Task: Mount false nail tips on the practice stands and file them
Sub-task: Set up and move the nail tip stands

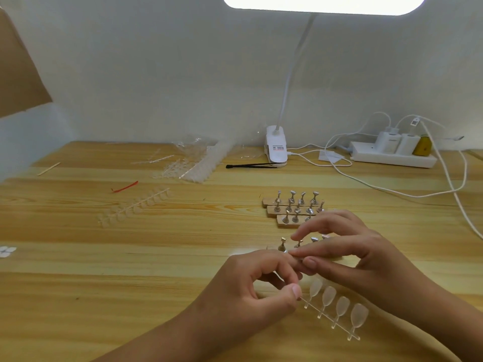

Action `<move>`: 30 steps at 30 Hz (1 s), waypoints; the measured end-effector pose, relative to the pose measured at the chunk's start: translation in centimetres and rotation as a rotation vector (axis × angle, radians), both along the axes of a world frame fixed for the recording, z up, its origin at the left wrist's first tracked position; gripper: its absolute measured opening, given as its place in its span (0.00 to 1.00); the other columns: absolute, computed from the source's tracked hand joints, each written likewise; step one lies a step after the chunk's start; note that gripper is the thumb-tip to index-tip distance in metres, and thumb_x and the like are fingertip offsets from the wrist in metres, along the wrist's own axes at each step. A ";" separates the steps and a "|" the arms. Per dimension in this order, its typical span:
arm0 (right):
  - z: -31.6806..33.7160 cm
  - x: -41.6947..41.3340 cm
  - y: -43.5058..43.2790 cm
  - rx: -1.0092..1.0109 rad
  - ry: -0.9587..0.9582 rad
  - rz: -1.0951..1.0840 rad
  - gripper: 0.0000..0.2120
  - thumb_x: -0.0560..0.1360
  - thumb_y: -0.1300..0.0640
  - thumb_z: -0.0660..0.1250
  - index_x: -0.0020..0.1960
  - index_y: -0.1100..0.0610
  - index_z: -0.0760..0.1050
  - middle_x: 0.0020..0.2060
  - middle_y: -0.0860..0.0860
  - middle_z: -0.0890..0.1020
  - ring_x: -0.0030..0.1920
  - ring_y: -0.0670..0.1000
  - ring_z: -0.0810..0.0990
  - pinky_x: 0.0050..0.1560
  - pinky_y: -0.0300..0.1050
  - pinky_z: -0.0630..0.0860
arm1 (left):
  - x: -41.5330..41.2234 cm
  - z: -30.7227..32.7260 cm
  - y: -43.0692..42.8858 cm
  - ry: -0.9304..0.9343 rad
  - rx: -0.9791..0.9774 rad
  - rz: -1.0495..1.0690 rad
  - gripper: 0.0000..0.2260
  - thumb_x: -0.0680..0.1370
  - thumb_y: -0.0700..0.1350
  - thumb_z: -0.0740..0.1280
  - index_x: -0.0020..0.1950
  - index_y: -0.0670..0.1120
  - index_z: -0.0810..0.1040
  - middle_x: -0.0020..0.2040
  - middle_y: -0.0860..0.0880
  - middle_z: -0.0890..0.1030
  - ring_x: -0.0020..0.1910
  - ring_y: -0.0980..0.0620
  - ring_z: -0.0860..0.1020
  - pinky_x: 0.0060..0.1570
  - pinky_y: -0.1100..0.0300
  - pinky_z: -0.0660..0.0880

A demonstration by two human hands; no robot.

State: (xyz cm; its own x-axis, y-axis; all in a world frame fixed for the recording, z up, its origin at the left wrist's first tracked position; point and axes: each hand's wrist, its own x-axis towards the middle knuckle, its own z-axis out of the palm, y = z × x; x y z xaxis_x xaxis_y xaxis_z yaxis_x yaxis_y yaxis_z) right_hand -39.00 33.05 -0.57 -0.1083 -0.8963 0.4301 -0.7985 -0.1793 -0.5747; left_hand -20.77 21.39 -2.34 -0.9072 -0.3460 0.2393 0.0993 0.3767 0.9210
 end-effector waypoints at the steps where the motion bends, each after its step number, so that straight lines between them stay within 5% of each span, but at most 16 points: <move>1: -0.1 0.0 -0.1 -0.004 -0.006 -0.006 0.10 0.72 0.43 0.67 0.51 0.41 0.84 0.53 0.39 0.80 0.62 0.48 0.73 0.60 0.37 0.68 | -0.1 0.0 0.0 0.009 0.001 0.004 0.05 0.72 0.51 0.68 0.41 0.52 0.80 0.53 0.57 0.84 0.54 0.55 0.82 0.51 0.57 0.80; 9: -0.6 0.1 -0.6 0.031 -0.061 -0.014 0.10 0.70 0.41 0.68 0.50 0.41 0.82 0.56 0.39 0.79 0.65 0.47 0.71 0.61 0.31 0.64 | -0.1 0.0 -0.3 0.033 -0.015 0.003 0.04 0.72 0.49 0.67 0.39 0.53 0.80 0.50 0.54 0.85 0.51 0.58 0.82 0.48 0.70 0.75; 14: -0.9 -0.1 -1.9 -0.112 -0.020 -0.191 0.10 0.69 0.42 0.67 0.45 0.44 0.83 0.53 0.39 0.79 0.63 0.45 0.70 0.61 0.29 0.61 | -0.3 -0.2 -0.5 -0.064 0.016 -0.052 0.04 0.73 0.50 0.66 0.40 0.52 0.78 0.51 0.58 0.85 0.47 0.50 0.84 0.44 0.56 0.80; 21: -2.3 0.1 -3.2 -0.205 0.252 -0.283 0.12 0.72 0.45 0.66 0.45 0.50 0.84 0.54 0.47 0.79 0.61 0.55 0.71 0.61 0.56 0.68 | -0.4 -0.6 -0.5 -0.157 0.017 -0.138 0.06 0.75 0.49 0.66 0.41 0.48 0.78 0.51 0.60 0.84 0.38 0.47 0.80 0.42 0.61 0.75; 26: -2.5 0.0 -3.4 -0.213 0.313 -0.298 0.12 0.72 0.45 0.65 0.45 0.48 0.85 0.55 0.46 0.79 0.61 0.55 0.71 0.59 0.57 0.67 | -0.5 -0.3 -0.4 -0.143 0.026 -0.163 0.06 0.76 0.49 0.67 0.39 0.54 0.78 0.52 0.59 0.84 0.32 0.64 0.74 0.37 0.72 0.69; 30: -2.6 0.0 -3.3 -0.217 0.339 -0.288 0.12 0.73 0.45 0.65 0.46 0.48 0.85 0.55 0.47 0.79 0.62 0.52 0.69 0.58 0.58 0.68 | -0.6 -0.5 -0.4 -0.141 0.008 -0.154 0.05 0.76 0.49 0.67 0.40 0.53 0.79 0.52 0.59 0.84 0.38 0.53 0.80 0.41 0.68 0.72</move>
State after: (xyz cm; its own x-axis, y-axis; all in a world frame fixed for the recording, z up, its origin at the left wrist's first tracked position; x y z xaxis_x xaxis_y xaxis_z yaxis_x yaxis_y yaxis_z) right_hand -39.02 29.70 -3.15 -0.1597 -0.7365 0.6573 -0.9688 -0.0109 -0.2476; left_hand -21.32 21.00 -2.80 -0.9738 -0.2023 0.1040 0.0250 0.3593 0.9329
